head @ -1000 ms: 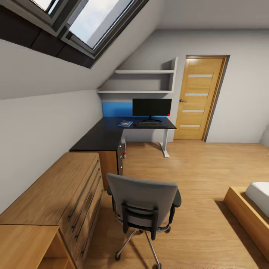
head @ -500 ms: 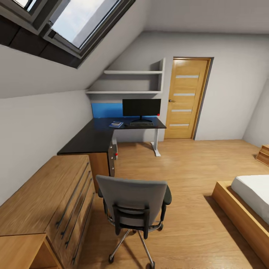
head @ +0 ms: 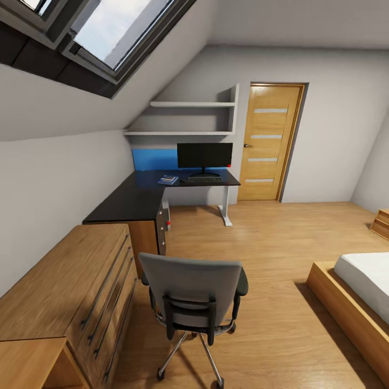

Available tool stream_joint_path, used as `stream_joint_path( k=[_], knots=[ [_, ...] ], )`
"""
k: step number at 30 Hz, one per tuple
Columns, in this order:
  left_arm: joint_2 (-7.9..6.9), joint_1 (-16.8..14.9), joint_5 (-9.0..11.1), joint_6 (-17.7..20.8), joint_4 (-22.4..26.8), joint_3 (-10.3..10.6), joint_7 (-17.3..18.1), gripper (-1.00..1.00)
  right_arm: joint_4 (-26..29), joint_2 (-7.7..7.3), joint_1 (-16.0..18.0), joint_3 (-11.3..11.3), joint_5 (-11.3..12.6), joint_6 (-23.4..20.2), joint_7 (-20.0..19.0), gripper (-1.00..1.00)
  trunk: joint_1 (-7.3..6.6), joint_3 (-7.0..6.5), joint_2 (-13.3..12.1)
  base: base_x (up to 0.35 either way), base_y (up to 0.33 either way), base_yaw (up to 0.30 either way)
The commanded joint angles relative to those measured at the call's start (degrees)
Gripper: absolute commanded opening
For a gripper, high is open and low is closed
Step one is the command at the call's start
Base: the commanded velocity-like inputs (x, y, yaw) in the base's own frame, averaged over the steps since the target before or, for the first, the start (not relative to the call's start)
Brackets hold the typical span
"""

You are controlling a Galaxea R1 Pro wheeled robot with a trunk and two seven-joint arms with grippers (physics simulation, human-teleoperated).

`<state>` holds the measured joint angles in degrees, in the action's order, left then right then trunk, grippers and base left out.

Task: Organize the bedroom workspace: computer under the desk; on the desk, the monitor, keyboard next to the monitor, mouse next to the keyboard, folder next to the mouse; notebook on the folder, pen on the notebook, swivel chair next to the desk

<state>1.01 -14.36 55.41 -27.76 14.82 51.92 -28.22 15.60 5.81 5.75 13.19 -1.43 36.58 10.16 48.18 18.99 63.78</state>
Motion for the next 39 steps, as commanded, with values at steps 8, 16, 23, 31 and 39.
stream_joint_path(
  k=[8,16,23,31,39],
  knots=[
    [-0.09,-0.1,0.4,-0.7,0.0,0.3,-0.7,1.0,0.0,-0.01,0.1,0.3,-0.2,0.1,0.6,1.0,1.77,1.51,3.3,0.0,0.0,0.0],
    [-0.05,-0.1,0.4,-0.7,0.0,0.4,-0.7,1.0,0.0,0.0,0.0,0.3,-0.2,0.1,0.6,1.0,3.52,2.95,6.5,-0.151,0.0,0.0],
    [-0.04,-0.1,0.3,-0.7,0.0,0.3,-0.8,1.0,0.0,0.0,0.0,0.3,-0.2,0.1,0.6,1.0,5.06,4.2,9.3,-0.092,0.0,0.0],
    [-0.04,-0.1,0.3,-0.7,0.0,0.3,-0.8,1.0,0.0,0.0,0.1,0.3,-0.2,0.1,0.6,1.0,6.82,5.64,12.5,-0.013,0.0,0.0],
    [-0.04,-0.1,0.3,-0.7,0.0,0.3,-0.8,1.0,0.0,0.0,0.1,0.3,-0.2,0.1,0.6,1.0,8.58,7.08,15.7,-0.004,0.0,0.0]
  ],
)
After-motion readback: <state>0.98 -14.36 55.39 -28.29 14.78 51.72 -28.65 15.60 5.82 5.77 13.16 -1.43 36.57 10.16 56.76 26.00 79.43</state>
